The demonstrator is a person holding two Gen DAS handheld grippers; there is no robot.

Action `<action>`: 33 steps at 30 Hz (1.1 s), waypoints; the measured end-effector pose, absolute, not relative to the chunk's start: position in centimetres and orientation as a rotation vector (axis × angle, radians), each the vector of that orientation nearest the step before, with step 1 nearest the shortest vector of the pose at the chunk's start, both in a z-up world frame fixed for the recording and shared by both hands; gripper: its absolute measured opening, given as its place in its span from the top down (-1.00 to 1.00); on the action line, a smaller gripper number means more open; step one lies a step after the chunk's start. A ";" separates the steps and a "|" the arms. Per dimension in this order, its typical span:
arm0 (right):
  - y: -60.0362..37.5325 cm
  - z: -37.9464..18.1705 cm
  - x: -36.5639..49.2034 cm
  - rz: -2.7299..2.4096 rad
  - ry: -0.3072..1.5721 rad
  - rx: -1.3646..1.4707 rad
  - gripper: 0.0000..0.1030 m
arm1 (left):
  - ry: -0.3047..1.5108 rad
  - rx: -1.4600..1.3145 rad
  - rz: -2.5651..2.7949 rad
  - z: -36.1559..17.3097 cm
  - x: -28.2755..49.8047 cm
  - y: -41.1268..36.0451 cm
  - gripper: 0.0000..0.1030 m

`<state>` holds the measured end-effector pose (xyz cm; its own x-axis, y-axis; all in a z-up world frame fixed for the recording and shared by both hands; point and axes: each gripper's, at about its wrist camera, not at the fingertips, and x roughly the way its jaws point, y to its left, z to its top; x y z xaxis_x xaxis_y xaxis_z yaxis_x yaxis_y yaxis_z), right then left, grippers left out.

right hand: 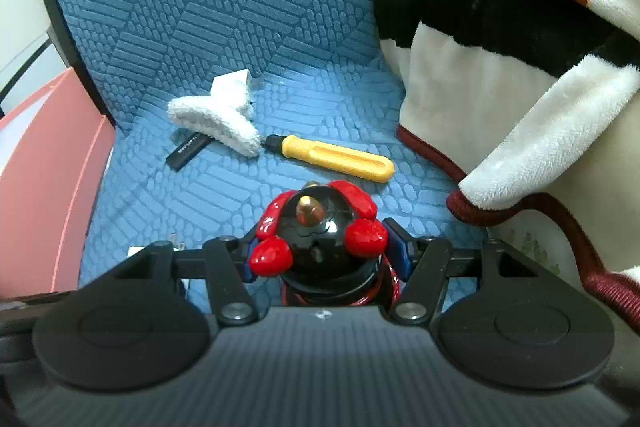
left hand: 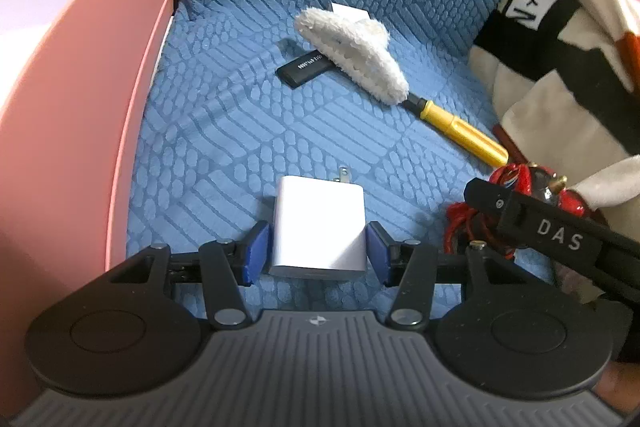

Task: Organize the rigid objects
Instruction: 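Lift the white charger with the left tool while the right tool lifts the red figurine, then lower the charger into the pink box with the left tool while the right tool drops the figurine in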

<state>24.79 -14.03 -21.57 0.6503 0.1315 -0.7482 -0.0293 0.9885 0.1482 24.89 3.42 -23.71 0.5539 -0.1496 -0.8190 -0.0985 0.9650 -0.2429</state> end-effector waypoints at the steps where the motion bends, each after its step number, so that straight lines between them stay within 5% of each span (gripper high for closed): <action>1: -14.0 -21.5 24.8 0.094 0.865 0.126 -0.22 | 0.981 -0.260 -0.030 -23.7 24.9 3.3 -0.12; 19: -14.3 -19.0 22.7 0.184 0.899 0.113 -0.22 | 0.945 -0.291 -0.064 -21.7 23.1 4.5 -0.12; 33: -11.5 -11.1 20.1 0.281 0.841 0.071 -0.22 | 0.882 -0.331 -0.112 -12.3 21.3 7.4 -0.12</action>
<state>20.13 -11.50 -11.11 0.6318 0.2733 -0.7253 -0.2177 0.9607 0.1724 21.25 7.42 -12.33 0.6339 -0.2310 -0.7381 -0.0398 0.9433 -0.3294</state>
